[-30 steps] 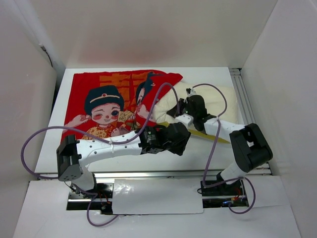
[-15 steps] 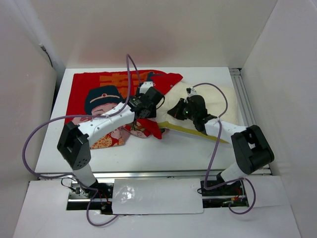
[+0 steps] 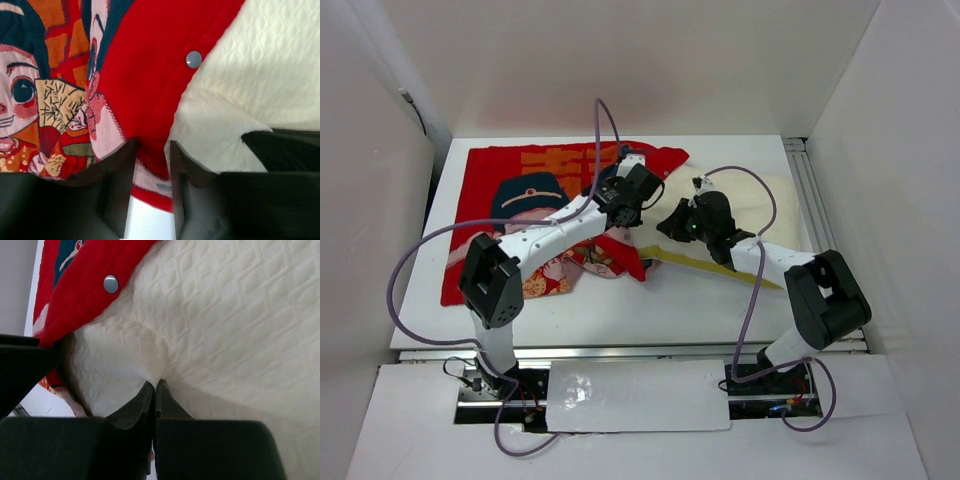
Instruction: Put the pillow into the pillowcase
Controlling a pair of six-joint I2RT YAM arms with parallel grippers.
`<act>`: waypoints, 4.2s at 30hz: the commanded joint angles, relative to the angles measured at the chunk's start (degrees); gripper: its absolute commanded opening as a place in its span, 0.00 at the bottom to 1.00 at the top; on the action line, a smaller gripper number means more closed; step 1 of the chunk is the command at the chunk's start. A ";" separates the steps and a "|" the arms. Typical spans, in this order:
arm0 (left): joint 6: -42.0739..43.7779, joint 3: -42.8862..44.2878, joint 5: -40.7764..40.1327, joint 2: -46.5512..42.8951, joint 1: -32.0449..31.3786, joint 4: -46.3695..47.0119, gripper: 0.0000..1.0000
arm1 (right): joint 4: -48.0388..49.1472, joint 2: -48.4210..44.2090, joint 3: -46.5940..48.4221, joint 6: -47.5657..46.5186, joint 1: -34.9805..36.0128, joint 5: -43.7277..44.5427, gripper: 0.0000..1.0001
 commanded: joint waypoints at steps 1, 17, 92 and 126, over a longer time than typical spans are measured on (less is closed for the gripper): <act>1.79 3.40 -2.31 2.19 0.86 -0.63 0.34 | 0.46 0.08 2.62 -0.83 0.56 0.96 0.00; 5.84 5.17 0.50 3.25 1.39 -0.46 0.30 | -0.07 -2.02 3.15 -1.36 0.56 1.48 0.00; 11.46 13.30 25.75 1.91 -6.53 1.40 1.00 | -32.15 -23.05 4.90 2.60 -15.16 30.67 1.00; 16.21 39.44 24.58 29.98 -0.28 12.10 0.00 | -19.27 8.63 11.16 -5.33 -21.42 1.48 0.00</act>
